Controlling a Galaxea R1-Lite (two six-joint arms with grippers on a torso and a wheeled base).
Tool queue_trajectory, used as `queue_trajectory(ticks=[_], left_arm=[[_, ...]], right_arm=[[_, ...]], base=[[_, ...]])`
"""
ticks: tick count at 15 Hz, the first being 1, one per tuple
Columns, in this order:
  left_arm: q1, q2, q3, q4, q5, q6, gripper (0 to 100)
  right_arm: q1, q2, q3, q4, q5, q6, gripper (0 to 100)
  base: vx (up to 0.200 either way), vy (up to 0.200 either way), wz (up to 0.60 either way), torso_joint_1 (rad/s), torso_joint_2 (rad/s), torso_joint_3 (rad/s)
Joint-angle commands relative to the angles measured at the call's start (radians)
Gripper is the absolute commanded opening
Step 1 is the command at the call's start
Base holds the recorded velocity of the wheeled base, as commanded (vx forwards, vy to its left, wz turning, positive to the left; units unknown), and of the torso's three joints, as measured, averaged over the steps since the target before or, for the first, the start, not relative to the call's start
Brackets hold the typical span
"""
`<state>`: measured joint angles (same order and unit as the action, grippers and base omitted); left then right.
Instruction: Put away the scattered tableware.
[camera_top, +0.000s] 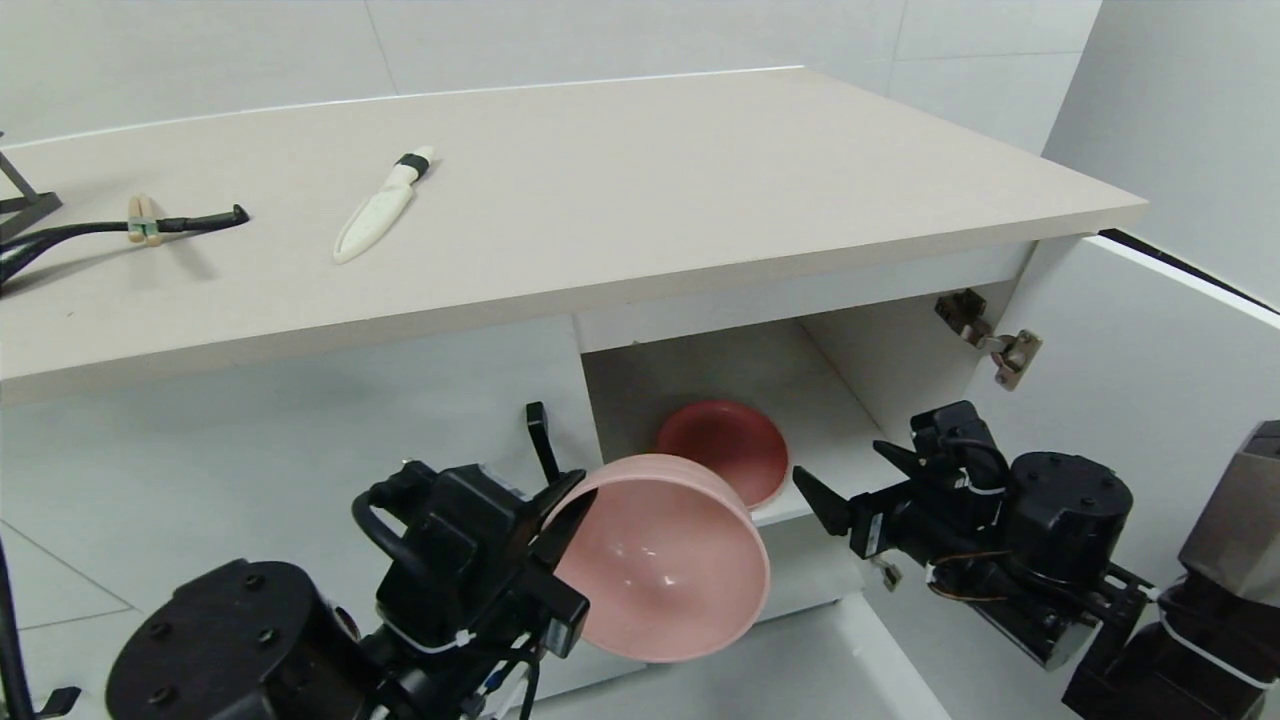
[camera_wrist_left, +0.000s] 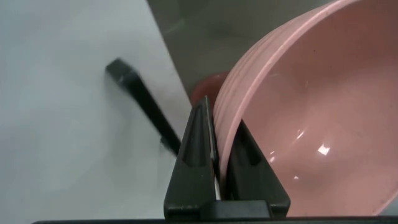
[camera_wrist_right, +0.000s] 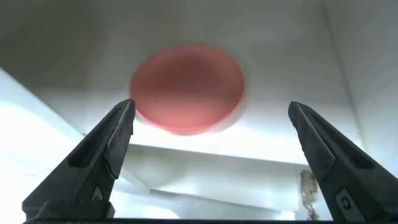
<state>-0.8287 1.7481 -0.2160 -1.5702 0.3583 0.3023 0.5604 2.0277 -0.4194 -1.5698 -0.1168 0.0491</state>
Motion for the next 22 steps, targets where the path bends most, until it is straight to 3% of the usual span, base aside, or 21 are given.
queue_trajectory(ticks=[1, 4, 8, 10, 13, 15, 18, 22], left_arm=[[-0.007, 0.085, -0.054, -0.001, 0.010, 0.001, 0], [-0.032, 0.165, -0.129, -0.001, 0.024, 0.015, 0], [-0.049, 0.281, -0.250, -0.001, 0.036, 0.058, 0], [-0.058, 0.343, -0.286, -0.001, 0.117, 0.063, 0], [-0.058, 0.384, -0.349, -0.001, 0.163, 0.064, 0], [-0.058, 0.422, -0.418, -0.001, 0.234, 0.057, 0], [-0.081, 0.459, -0.494, -0.001, 0.281, 0.020, 0], [-0.109, 0.449, -0.508, -0.001, 0.301, 0.000, 0]], right_arm=[[0.001, -0.101, 0.063, -0.001, 0.000, 0.000, 100], [-0.001, -0.168, 0.082, -0.001, -0.012, -0.031, 100], [-0.004, -0.224, 0.090, -0.001, -0.052, -0.072, 100], [-0.007, -0.245, 0.094, -0.001, -0.052, -0.074, 100], [-0.005, -0.276, 0.093, -0.001, -0.052, -0.077, 100], [-0.004, -0.290, 0.099, -0.001, -0.050, -0.083, 100], [0.007, -0.290, 0.119, -0.001, -0.050, -0.086, 100], [0.084, -0.293, 0.169, -0.001, -0.050, -0.087, 100]], base=[[0.000, 0.000, 0.00, 0.000, 0.00, 0.000], [0.000, 0.000, 0.00, 0.000, 0.00, 0.000], [0.000, 0.000, 0.00, 0.000, 0.00, 0.000], [0.000, 0.000, 0.00, 0.000, 0.00, 0.000], [0.000, 0.000, 0.00, 0.000, 0.00, 0.000], [0.000, 0.000, 0.00, 0.000, 0.00, 0.000], [0.000, 0.000, 0.00, 0.000, 0.00, 0.000], [0.000, 0.000, 0.00, 0.000, 0.00, 0.000]])
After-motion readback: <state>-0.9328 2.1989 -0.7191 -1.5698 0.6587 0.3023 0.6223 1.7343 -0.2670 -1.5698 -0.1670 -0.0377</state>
